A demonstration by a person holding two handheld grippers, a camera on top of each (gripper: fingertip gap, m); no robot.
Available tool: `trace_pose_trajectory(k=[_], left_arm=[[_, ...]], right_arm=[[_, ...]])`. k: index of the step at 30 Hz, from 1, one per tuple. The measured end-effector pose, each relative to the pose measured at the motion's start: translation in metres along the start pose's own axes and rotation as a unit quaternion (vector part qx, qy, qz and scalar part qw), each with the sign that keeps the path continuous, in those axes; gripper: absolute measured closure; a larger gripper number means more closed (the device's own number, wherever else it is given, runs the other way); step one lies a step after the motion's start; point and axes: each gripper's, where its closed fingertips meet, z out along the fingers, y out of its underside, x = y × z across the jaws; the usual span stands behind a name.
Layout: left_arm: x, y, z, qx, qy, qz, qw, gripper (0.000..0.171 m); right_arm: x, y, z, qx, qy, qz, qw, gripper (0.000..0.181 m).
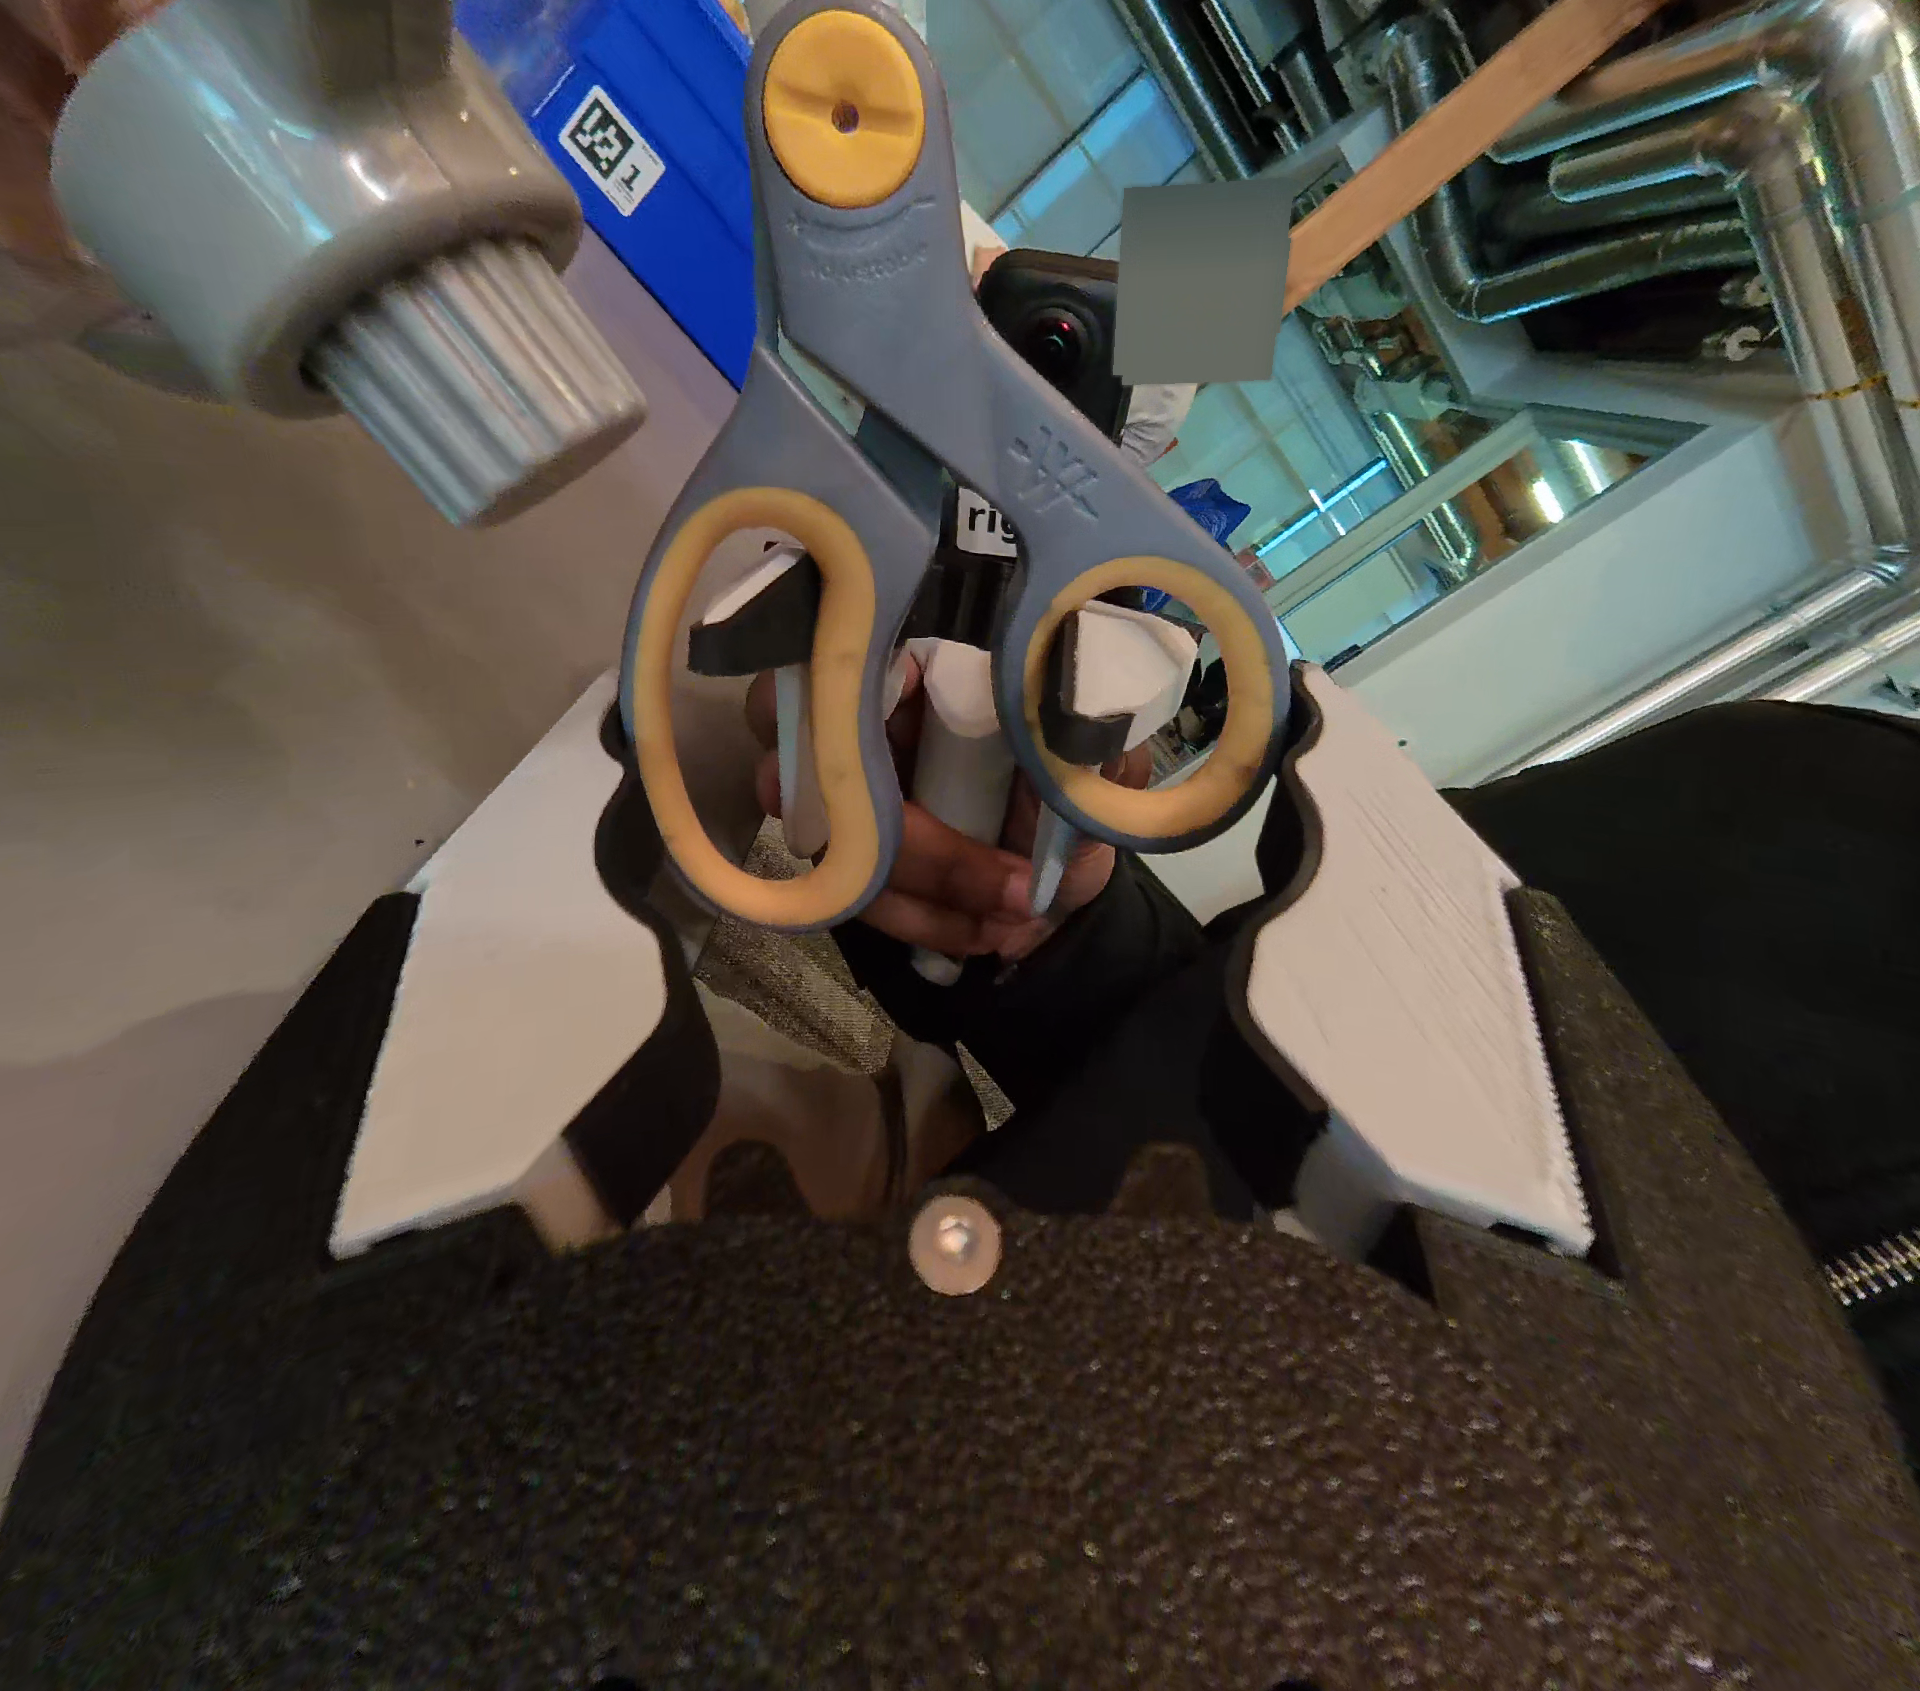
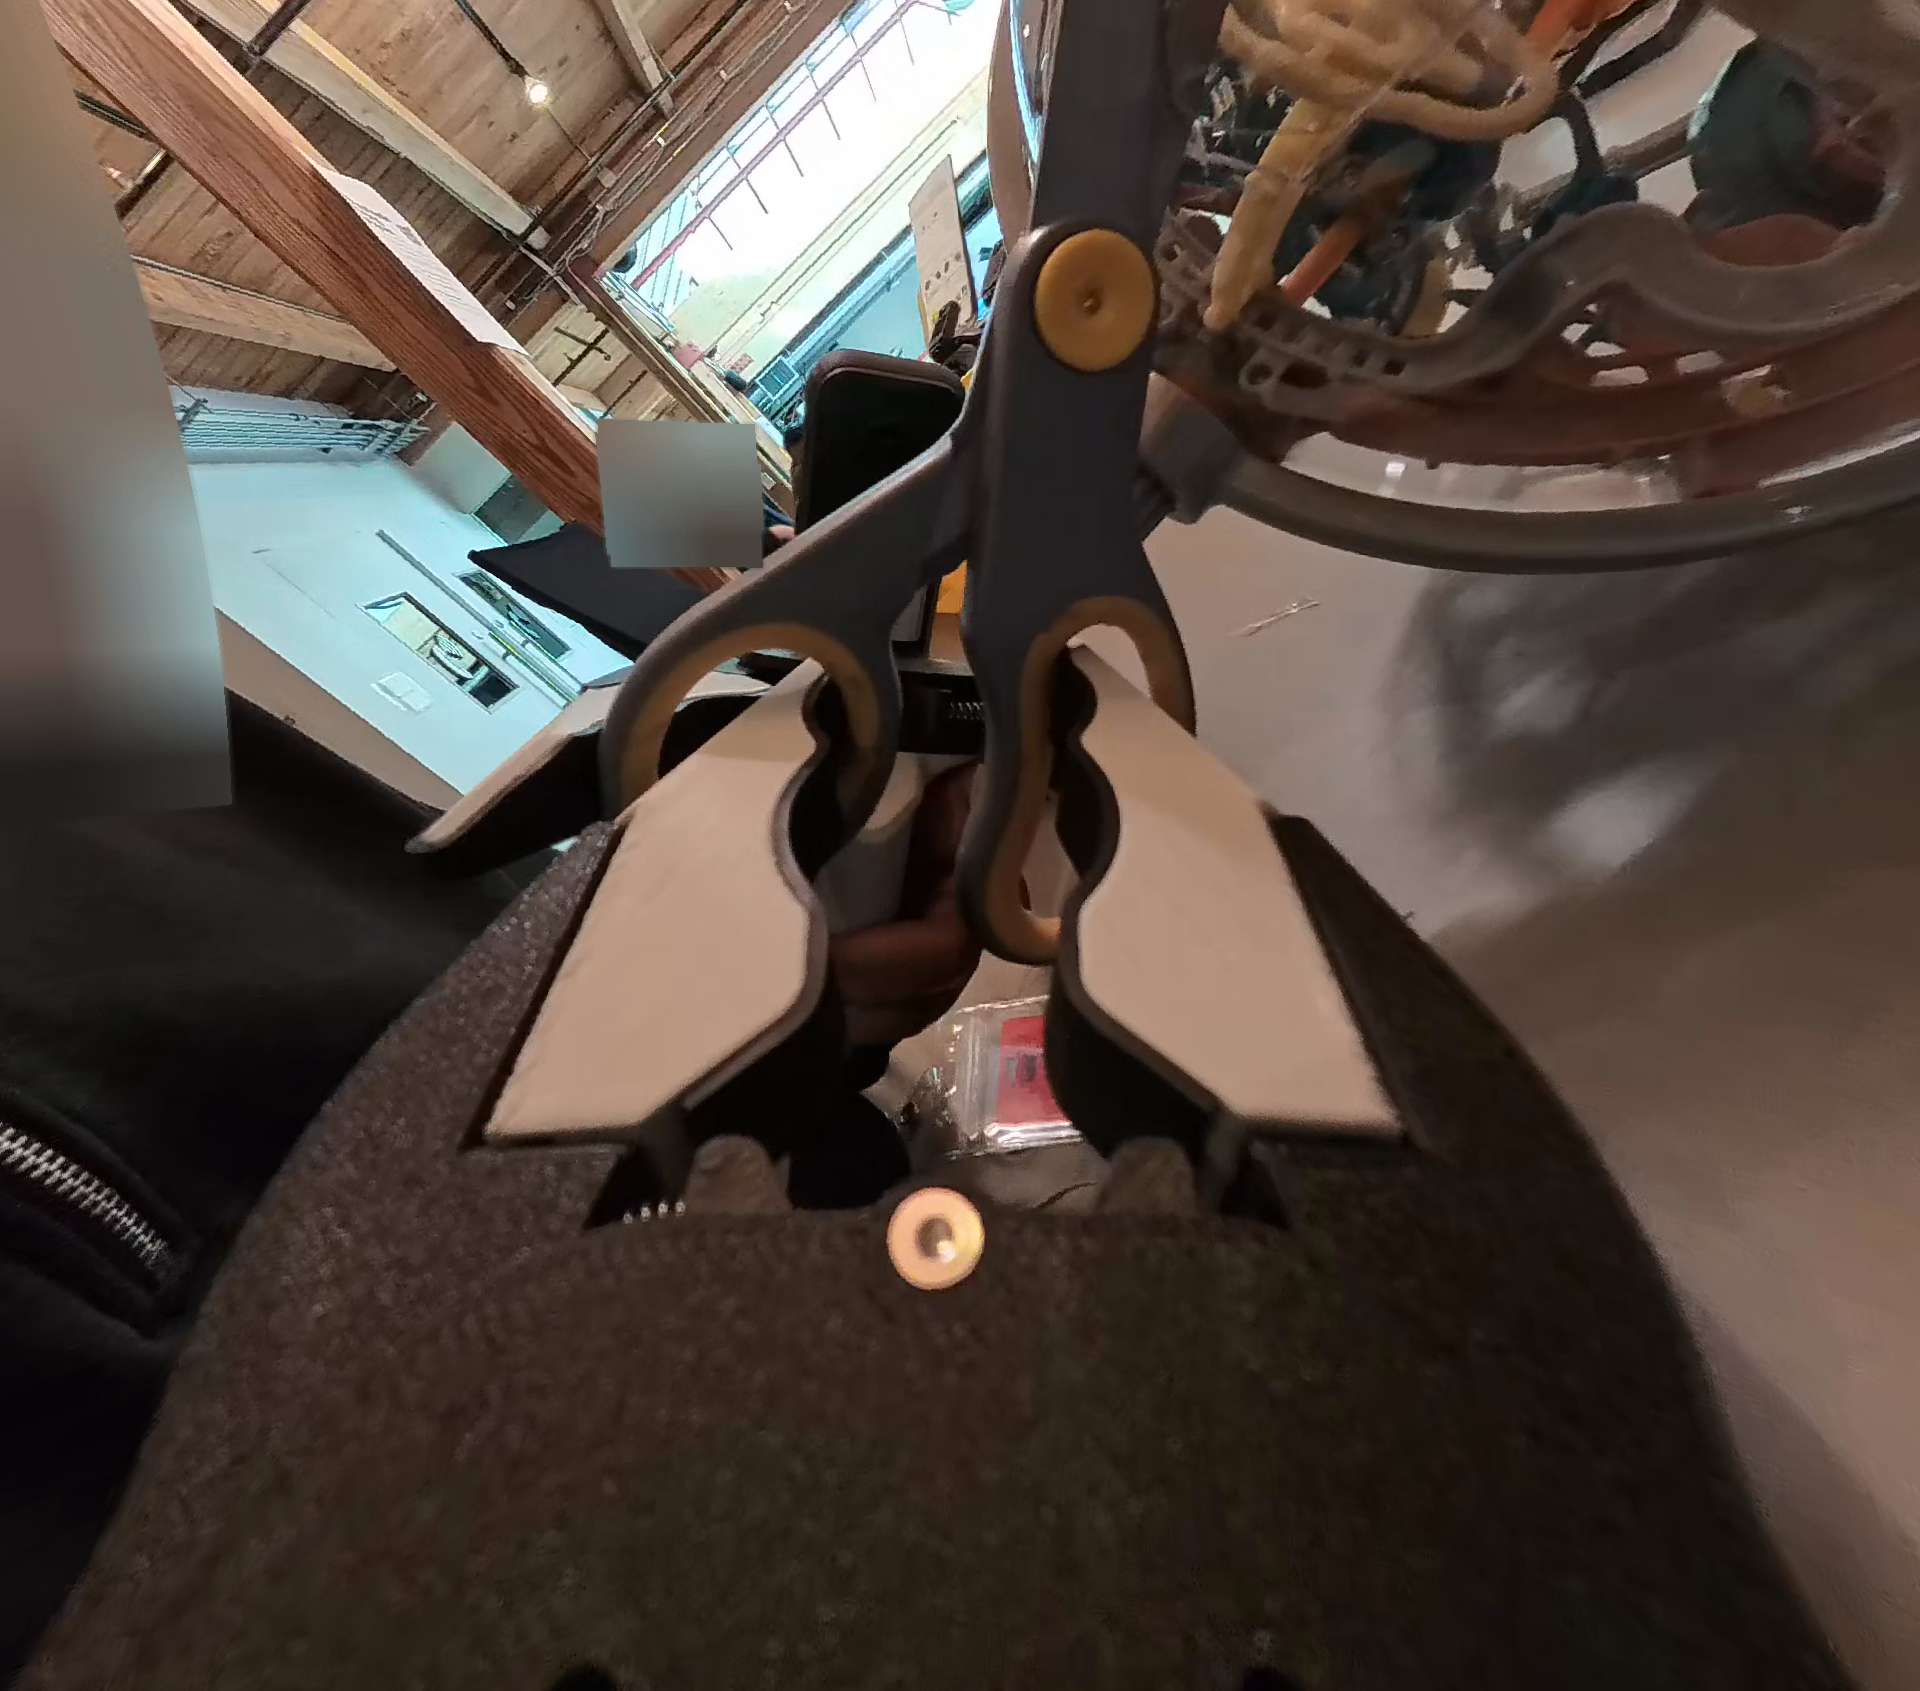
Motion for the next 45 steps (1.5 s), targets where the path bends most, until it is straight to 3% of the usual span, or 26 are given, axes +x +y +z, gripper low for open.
trace_pose_trajectory(k=[15,17,19,45], left_arm=[[-0.0018,0.0014,0.0006,0.01,-0.022,0.008,1.0,0.066],[-0.0018,0.0021,0.0004,0.011,-0.024,0.01,1.0,0.068],[-0.0033,0.0026,-0.0001,0.013,-0.028,0.01,0.999,0.075],[-0.0088,-0.0021,-0.0084,0.034,-0.042,0.028,0.998,0.069]], right_arm=[[0.0011,0.0012,-0.0021,-0.004,-0.009,0.002,1.0,0.152],[0.0022,0.0014,-0.0025,-0.005,-0.008,0.003,1.0,0.159],[0.003,0.0015,-0.0025,-0.001,-0.007,0.007,1.0,0.159],[0.0046,0.0045,0.0051,-0.001,-0.019,0.054,0.998,0.144]])
